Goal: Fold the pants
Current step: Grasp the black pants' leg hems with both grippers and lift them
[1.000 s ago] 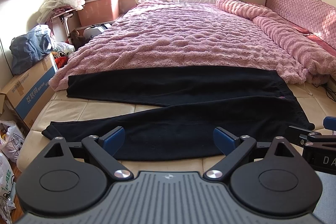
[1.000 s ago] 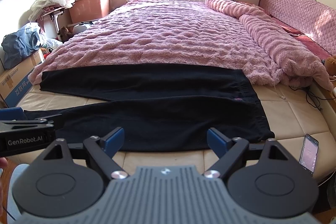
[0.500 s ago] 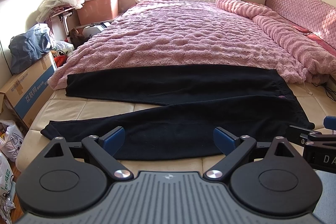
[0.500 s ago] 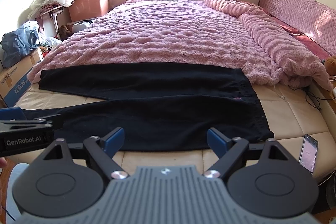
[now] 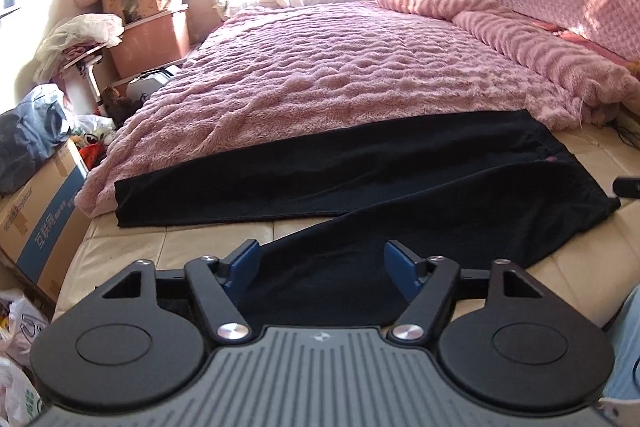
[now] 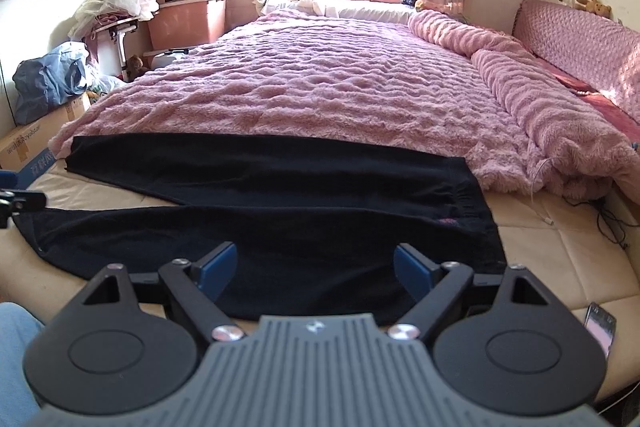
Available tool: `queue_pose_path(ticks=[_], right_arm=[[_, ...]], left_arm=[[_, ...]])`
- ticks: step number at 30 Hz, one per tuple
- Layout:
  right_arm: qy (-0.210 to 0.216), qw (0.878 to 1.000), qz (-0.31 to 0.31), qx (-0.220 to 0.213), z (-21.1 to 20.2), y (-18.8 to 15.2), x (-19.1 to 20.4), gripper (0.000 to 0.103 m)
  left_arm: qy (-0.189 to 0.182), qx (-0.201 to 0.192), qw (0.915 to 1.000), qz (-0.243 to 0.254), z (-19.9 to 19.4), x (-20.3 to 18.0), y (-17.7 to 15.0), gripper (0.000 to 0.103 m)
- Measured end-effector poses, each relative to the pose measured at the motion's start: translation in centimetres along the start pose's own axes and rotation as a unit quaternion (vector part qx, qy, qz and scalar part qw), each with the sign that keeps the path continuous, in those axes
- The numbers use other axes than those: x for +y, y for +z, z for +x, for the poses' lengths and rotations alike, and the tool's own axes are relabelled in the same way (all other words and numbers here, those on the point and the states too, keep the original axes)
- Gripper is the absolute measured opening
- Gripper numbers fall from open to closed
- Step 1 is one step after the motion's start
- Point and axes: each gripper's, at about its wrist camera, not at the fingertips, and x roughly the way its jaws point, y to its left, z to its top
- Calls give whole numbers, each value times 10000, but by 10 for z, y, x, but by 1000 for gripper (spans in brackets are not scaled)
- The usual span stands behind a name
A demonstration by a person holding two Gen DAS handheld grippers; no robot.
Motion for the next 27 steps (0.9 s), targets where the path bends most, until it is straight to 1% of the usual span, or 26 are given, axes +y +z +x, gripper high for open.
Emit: queue_pose_path(ticks=[1, 2, 3, 5, 6, 8, 9, 10, 11, 12, 13, 14, 15, 17, 19, 20, 21, 22, 23, 24, 25, 27], right_arm=[[-56, 9999, -138, 1, 8, -1, -9, 78], [-99, 9996, -250, 48, 16, -2, -18, 72], [-96, 9993, -334, 100, 24, -3, -27, 68], [-37, 9986, -472, 243, 42, -5, -45, 51], [-10, 9979, -529, 367, 52, -6, -53, 47], [-1, 9960, -692, 571, 69, -8, -69, 37], [-21, 9943, -822, 686, 78, -9, -75, 35], [-47, 9920, -966, 808, 87, -9, -79, 29], [-68, 9892, -1128, 931, 96, -11, -84, 27], [-79, 9855, -1310, 1073, 108, -14, -89, 25], [-89, 9819, -1474, 1185, 118, -16, -92, 21], [-84, 9774, -1656, 1312, 128, -18, -95, 18], [-95, 9720, -1843, 1455, 138, -22, -97, 18], [-132, 9627, -2131, 1661, 155, -28, -102, 18], [-147, 9535, -2363, 1863, 171, -33, -107, 17], [-175, 9492, -2465, 1951, 178, -35, -109, 17], [-216, 9448, -2554, 2042, 183, -36, -110, 17], [-235, 9426, -2588, 2096, 187, -37, -111, 18], [-226, 9416, -2585, 2144, 190, -36, -111, 18], [-204, 9412, -2578, 2172, 192, -36, -110, 18], [-177, 9404, -2599, 2187, 194, -36, -110, 18], [-196, 9370, -2719, 2185, 197, -38, -108, 18]], left_arm=[[-66, 24, 9999, 141, 5, 7, -1, 76], [-119, 27, 9993, 353, 11, 14, -3, 73], [-160, 11, 9976, 672, 17, 21, -8, 73], [-229, 81, 9911, 1311, 29, 33, -19, 72], [-292, 154, 9873, 1552, 36, 42, -25, 72], [-339, 404, 9818, 1825, 51, 61, -38, 72], [-321, 562, 9792, 1921, 58, 70, -44, 72], [-215, 722, 9754, 2070, 66, 80, -52, 72], [-99, 856, 9713, 2219, 73, 89, -60, 72], [47, 1024, 9654, 2400, 81, 98, -68, 72], [157, 1179, 9595, 2555, 89, 105, -76, 72], [297, 1367, 9518, 2731, 96, 114, -84, 72], [406, 1511, 9451, 2870, 103, 120, -92, 72], [589, 1851, 9274, 3197, 117, 136, -108, 72], [754, 1968, 9064, 3661, 129, 143, -122, 71], [784, 1997, 8972, 3859, 133, 144, -125, 68], [801, 2005, 8850, 4125, 138, 146, -130, 67], [765, 1971, 8760, 4336, 141, 146, -130, 66], [671, 1954, 8694, 4488, 143, 146, -130, 66], [520, 2013, 8594, 4671, 147, 146, -131, 66], [367, 2122, 8438, 4915, 152, 145, -132, 66], [104, 2192, 8088, 5456, 156, 142, -137, 66]])
